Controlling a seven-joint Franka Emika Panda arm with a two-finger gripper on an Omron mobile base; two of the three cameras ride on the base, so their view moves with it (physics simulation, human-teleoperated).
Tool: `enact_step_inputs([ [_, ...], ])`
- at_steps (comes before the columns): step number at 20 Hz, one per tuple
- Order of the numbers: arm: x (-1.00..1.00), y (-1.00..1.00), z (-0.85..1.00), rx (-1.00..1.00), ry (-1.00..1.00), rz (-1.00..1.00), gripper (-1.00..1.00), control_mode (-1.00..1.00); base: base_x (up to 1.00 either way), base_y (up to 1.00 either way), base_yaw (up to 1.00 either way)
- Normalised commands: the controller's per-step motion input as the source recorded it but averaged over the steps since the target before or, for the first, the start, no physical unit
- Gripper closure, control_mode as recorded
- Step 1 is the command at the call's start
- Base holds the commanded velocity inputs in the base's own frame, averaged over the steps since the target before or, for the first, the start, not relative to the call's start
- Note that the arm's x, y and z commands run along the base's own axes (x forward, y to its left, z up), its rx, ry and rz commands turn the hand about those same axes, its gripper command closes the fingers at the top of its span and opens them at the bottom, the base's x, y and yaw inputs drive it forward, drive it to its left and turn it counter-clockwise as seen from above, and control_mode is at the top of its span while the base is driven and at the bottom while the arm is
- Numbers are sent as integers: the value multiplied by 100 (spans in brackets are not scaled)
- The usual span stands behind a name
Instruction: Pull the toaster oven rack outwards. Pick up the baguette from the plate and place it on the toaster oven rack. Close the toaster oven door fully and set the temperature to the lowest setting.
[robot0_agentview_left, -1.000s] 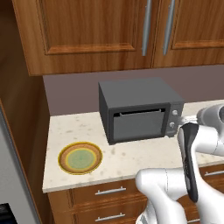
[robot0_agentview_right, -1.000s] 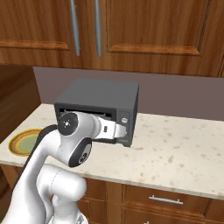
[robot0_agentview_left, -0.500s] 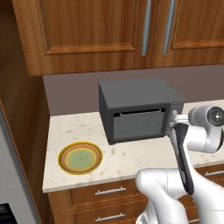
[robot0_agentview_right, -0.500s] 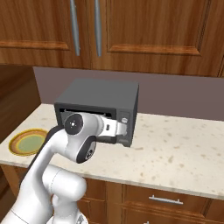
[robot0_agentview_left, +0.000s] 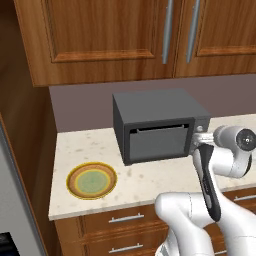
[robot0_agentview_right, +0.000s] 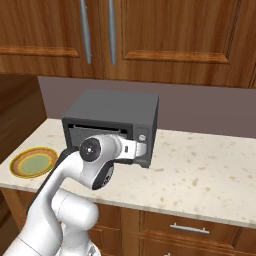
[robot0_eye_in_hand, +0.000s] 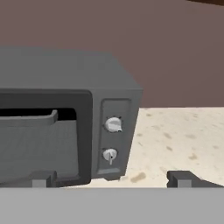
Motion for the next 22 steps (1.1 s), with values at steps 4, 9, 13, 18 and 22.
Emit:
enact_step_inputs([
  [4, 7, -5, -35, 0, -6, 6, -100, -100, 0, 0, 0],
  [9, 10, -12, -25, 0, -7, 5, -100, -100, 0, 0, 0],
  [13, 6, -27, -23, 0, -4, 3, -100, -100, 0, 0, 0],
  [18, 2, -16, -18, 0, -3, 1, -100, -100, 0, 0, 0],
  [22, 4, 0, 0, 0, 0, 0, -100, -100, 0, 0, 0],
])
